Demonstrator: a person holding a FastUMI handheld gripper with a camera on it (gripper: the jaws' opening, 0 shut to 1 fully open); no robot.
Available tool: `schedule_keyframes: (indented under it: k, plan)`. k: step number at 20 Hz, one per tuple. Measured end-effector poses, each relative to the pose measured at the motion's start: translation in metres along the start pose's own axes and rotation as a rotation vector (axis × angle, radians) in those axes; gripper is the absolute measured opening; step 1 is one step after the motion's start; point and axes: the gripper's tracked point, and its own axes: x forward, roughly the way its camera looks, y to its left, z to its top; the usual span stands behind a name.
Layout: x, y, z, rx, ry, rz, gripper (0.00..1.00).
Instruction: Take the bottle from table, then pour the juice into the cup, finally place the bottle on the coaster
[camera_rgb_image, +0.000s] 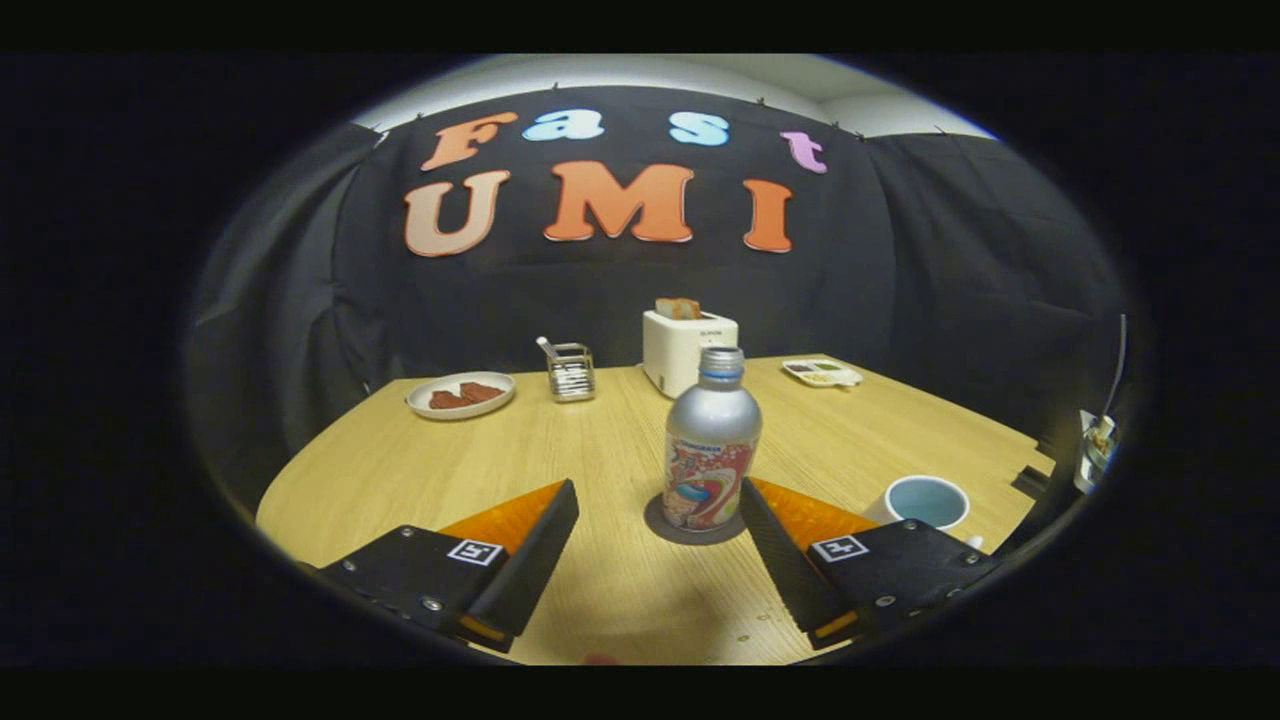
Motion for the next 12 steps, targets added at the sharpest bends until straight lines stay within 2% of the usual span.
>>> schedule_keyframes:
  k: [6, 12]
  plan:
    - [-0.063, 0.034, 0.053, -0.049, -0.156, 0.075, 0.96]
    - [-0.103, 0.061, 0.066, -0.061, -0.222, 0.139, 0.96]
